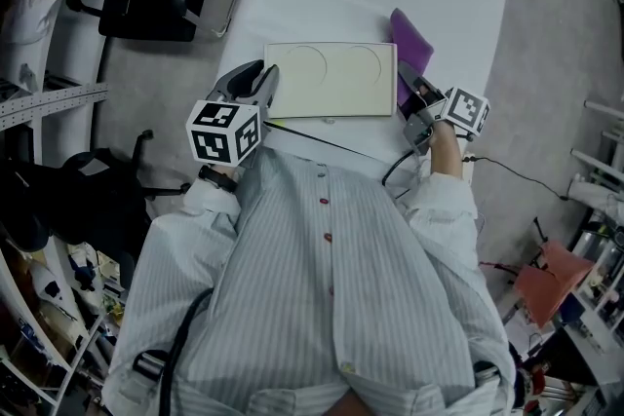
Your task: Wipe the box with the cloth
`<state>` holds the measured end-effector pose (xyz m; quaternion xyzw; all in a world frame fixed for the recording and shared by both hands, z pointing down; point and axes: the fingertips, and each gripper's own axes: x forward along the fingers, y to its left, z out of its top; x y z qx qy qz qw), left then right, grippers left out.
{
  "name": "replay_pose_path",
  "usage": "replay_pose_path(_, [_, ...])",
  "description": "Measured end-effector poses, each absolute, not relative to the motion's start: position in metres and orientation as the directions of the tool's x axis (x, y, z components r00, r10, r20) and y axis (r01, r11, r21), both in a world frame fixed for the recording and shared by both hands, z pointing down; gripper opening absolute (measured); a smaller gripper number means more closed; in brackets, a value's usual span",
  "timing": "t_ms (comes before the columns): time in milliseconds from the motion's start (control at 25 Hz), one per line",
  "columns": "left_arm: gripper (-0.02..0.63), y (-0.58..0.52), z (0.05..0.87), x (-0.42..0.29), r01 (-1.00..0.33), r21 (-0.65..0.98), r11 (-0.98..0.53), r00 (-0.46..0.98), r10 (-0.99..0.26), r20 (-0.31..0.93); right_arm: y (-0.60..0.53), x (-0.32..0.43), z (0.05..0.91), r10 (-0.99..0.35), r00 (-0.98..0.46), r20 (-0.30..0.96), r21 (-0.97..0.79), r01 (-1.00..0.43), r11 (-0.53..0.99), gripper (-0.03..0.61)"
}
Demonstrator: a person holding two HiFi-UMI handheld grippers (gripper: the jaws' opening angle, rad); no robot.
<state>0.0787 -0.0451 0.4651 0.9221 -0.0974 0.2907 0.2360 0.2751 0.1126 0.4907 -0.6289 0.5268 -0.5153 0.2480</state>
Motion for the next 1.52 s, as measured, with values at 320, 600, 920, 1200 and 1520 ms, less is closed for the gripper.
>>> replay_pose_path(320, [0.085, -0.044, 0.465, 0.075, -0.302, 0.386, -0.871, 0.818, -0.029, 0.575, 0.143, 0.238, 0.487, -0.926, -0.129, 0.354, -0.876, -0.391, -0.28, 0.043])
replay_pose_path(600, [0.086, -0.045, 0.465, 0.076, -0.299, 0.386, -0.873, 0.817, -0.025, 0.576, 0.169, 0.215, 0.488, -0.925, -0.138, 0.355, -0.888, -0.358, -0.287, 0.043])
replay_pose_path(920, [0.086, -0.044, 0.465, 0.077, -0.296, 0.384, -0.875, 0.814, -0.021, 0.581, 0.19, 0.192, 0.487, -0.923, -0.122, 0.365, -0.886, -0.352, -0.303, 0.043])
replay_pose_path(1200, [0.086, -0.043, 0.465, 0.079, -0.294, 0.384, -0.875, 0.814, -0.019, 0.581, 0.196, 0.171, 0.491, -0.894, -0.098, 0.436, -0.846, -0.382, -0.371, 0.043])
replay_pose_path(1520, [0.087, -0.042, 0.464, 0.078, -0.282, 0.392, -0.876, 0.819, -0.007, 0.574, 0.172, 0.141, 0.492, -0.835, -0.08, 0.544, -0.743, -0.509, -0.435, 0.043])
